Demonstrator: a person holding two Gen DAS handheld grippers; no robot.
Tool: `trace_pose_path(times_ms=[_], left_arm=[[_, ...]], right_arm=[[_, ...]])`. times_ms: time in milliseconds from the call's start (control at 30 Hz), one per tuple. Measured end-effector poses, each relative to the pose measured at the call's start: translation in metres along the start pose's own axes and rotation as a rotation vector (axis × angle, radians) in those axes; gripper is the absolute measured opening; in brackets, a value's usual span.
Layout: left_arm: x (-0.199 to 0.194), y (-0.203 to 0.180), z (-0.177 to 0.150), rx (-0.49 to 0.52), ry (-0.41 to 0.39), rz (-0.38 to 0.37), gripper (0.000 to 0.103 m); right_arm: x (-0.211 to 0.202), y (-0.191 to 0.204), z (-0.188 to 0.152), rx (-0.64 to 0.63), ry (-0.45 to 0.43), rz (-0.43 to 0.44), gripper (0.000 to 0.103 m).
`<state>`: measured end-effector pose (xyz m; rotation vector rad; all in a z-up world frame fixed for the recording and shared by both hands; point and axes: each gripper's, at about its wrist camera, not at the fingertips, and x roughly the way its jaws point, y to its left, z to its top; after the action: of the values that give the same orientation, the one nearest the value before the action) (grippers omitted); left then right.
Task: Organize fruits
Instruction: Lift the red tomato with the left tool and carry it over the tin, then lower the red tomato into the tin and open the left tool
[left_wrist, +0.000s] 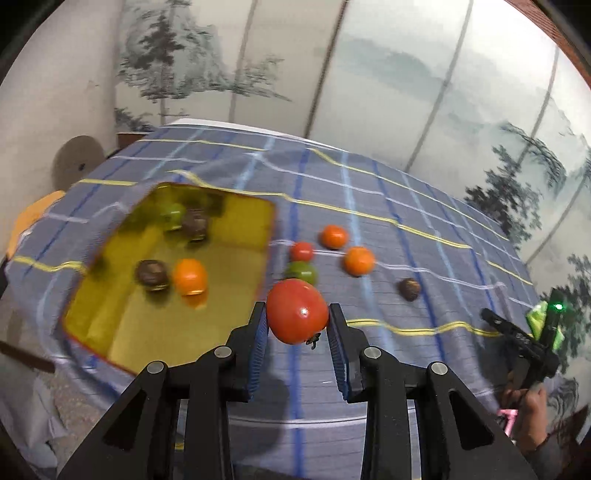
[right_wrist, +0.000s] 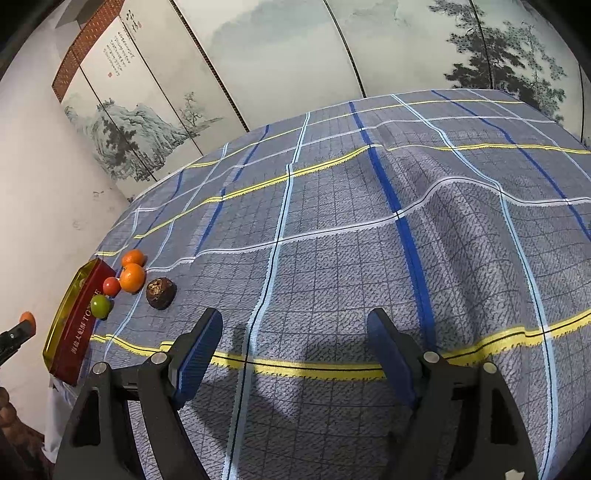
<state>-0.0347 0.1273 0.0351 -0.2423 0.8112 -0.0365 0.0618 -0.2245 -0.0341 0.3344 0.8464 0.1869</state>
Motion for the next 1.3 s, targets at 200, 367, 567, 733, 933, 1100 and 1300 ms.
trace_pose_path(times_ms=[200,367,567,733,933,1100,1300], left_arm=[[-0.004,0.046,-0.005,-0.063,-0.004,0.068,0.033],[-0.002,0.067,-0.009,-0.074,-0.009,0.109,0.033],[0.005,0.079,-0.011,-0.051,-0.011,0.153,0.033],[0.015,0.087,-0.012,-0.040,0.000,0.179,0.033],[0.026,0.098,-0.013,-0.043,0.017,0.191,0.033],[0.032,0.103,-0.011,-0.035,0.022,0.198,0.033],[0.037,0.105,-0.010,-0.029,0.027,0.199,0.033]], right_arm=[[0.001,0.002,0.000,-0.005,0.002,-0.007,0.078],[0.003,0.004,0.000,-0.011,0.004,-0.016,0.078],[0.005,0.006,0.000,-0.018,0.008,-0.024,0.079],[0.006,0.007,-0.001,-0.024,0.010,-0.031,0.079],[0.007,0.009,-0.001,-0.026,0.011,-0.031,0.080],[0.009,0.010,-0.001,-0.029,0.013,-0.036,0.080],[0.009,0.011,-0.001,-0.031,0.014,-0.037,0.080]])
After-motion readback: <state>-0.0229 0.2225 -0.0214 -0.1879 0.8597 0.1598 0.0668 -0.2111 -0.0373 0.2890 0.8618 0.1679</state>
